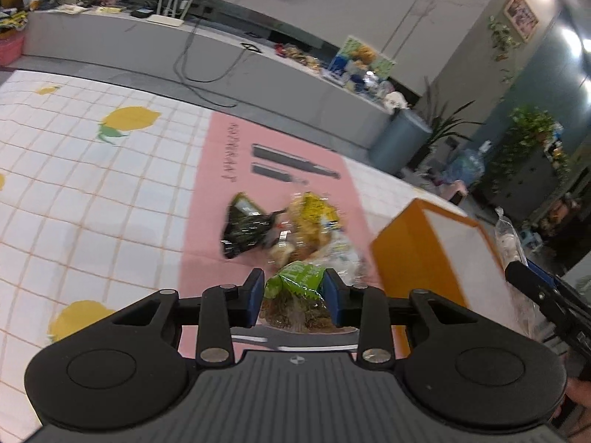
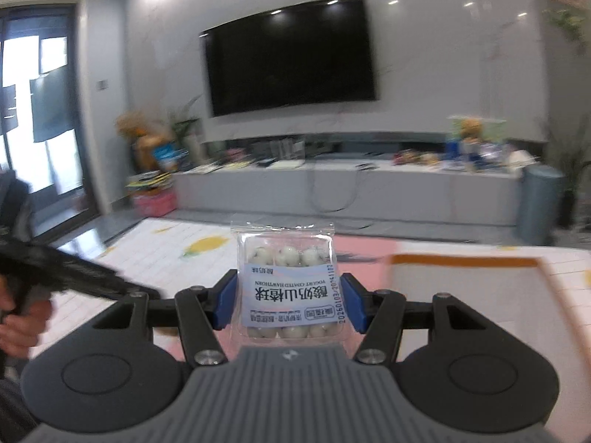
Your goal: Organize snacks
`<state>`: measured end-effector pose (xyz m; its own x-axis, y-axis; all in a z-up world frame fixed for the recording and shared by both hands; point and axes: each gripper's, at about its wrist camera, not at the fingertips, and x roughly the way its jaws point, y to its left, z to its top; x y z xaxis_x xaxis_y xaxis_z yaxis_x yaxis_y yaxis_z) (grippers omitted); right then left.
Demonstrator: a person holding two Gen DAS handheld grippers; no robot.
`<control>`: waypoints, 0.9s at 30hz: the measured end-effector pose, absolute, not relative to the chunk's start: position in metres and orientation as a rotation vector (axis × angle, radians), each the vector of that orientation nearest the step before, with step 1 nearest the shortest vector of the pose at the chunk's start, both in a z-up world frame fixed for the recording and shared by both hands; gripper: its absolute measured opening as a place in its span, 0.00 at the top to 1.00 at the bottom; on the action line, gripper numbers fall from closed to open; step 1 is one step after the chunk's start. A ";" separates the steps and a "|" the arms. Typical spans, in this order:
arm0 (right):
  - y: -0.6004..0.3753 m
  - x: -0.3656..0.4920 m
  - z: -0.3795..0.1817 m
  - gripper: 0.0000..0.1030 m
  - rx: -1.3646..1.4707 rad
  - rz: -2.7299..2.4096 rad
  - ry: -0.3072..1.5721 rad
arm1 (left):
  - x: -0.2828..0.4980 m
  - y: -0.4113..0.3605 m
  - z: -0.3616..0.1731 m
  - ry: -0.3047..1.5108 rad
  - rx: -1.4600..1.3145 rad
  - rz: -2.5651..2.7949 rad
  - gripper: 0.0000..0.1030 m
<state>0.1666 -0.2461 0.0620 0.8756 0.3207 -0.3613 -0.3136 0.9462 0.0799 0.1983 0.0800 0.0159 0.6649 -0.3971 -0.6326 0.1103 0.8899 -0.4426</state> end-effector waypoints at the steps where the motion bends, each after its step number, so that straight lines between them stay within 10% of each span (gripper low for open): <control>1: -0.256 0.165 0.064 0.44 0.015 0.298 0.382 | 0.198 0.078 0.017 0.794 -0.396 -0.306 0.63; 18: -0.322 0.185 0.032 0.44 0.101 0.086 0.580 | 0.213 0.024 -0.044 0.957 -0.232 -0.335 0.69; 20: -0.318 0.187 0.032 0.44 0.091 0.107 0.579 | 0.215 0.022 -0.051 0.986 -0.215 -0.345 0.60; 22: -0.314 0.188 0.032 0.44 0.083 0.120 0.577 | 0.216 0.017 -0.057 1.016 -0.190 -0.350 0.28; 27: -0.312 0.189 0.034 0.44 0.080 0.128 0.572 | 0.211 -0.004 -0.066 1.045 -0.029 -0.377 0.12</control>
